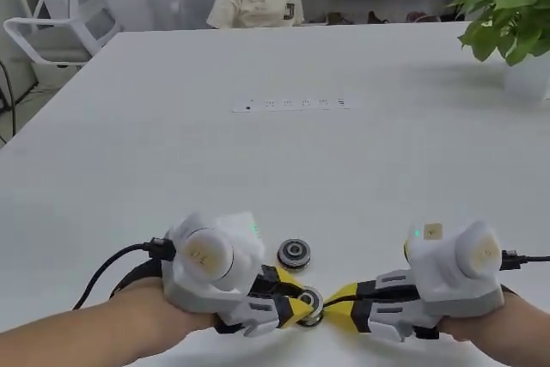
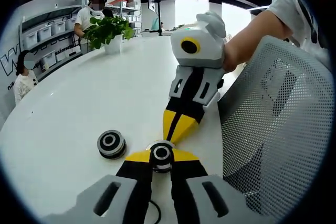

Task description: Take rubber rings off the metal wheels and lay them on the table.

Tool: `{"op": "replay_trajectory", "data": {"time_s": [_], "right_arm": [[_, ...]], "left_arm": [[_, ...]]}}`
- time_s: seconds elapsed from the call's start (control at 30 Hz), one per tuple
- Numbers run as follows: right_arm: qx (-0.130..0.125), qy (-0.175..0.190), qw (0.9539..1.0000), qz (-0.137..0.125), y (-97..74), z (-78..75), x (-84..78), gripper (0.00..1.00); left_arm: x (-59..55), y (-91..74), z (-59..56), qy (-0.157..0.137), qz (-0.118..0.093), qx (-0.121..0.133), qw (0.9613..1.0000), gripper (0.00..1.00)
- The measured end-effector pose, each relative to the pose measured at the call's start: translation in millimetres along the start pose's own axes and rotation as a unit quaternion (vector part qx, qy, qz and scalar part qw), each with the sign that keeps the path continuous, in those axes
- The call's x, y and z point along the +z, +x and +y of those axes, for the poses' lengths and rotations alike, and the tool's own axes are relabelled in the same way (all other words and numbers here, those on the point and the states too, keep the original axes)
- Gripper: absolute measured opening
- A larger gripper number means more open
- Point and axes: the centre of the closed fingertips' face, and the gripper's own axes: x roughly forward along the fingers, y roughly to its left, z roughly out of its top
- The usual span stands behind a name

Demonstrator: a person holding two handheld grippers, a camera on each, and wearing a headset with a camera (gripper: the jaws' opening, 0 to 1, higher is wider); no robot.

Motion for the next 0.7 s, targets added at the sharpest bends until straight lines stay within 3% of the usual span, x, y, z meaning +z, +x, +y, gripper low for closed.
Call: {"op": "replay_trajectory", "data": {"time_s": [0.17, 0.4, 0.7], "right_arm": [[-0.007, 0.062, 0.9977, -0.026, -0.7, -3.5, 2.3, 0.00], [-0.017, 0.107, 0.9925, -0.056, -8.8, -6.8, 10.2, 0.00], [-0.016, 0.120, 0.9905, -0.064, -8.4, -1.0, 15.3, 0.00]], "left_arm": [[0.0, 0.1, 0.5, -0.003, 0.002, 0.005, 1.0000, 0.07], [-0.3, 0.0, 0.4, -0.002, 0.005, 0.010, 0.9999, 0.07], [-0.8, -0.2, -0.1, -0.002, 0.011, 0.017, 0.9998, 0.07]]}}
